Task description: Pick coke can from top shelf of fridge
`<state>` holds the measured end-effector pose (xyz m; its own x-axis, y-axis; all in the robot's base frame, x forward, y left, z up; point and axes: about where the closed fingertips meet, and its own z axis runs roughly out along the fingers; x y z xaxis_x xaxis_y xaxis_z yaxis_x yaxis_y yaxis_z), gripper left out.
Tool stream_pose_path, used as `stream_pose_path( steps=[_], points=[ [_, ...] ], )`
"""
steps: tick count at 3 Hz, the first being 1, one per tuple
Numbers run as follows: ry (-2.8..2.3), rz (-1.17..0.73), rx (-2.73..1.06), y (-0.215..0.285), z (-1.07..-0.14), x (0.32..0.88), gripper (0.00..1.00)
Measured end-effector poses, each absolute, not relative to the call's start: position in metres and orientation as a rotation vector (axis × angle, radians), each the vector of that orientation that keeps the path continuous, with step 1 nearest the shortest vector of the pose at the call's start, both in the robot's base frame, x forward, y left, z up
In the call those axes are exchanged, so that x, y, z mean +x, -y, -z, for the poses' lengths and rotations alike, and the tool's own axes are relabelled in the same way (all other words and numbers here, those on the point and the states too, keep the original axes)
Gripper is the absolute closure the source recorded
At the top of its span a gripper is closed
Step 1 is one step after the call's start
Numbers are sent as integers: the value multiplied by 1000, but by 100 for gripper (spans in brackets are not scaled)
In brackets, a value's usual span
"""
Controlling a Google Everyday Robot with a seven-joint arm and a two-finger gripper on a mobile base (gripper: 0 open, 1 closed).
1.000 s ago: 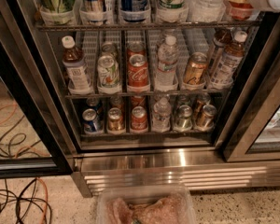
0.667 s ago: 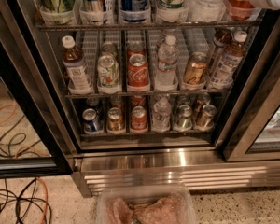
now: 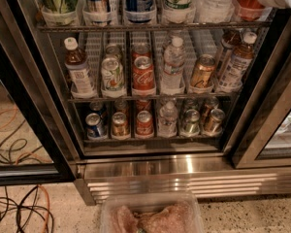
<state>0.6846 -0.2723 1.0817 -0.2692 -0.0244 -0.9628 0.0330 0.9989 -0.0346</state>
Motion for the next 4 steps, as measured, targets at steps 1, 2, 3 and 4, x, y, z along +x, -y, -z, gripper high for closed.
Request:
stream_pose_path(
  steps=[1,2,3,4],
  points=[
    [-1842,49,13,274,-1080,690,38],
    [-1851,34,15,276,-1076,693,57],
    [-1851,34,15,276,-1077,692,80],
    [-1851,34,15,276,-1077,692,100]
  ],
)
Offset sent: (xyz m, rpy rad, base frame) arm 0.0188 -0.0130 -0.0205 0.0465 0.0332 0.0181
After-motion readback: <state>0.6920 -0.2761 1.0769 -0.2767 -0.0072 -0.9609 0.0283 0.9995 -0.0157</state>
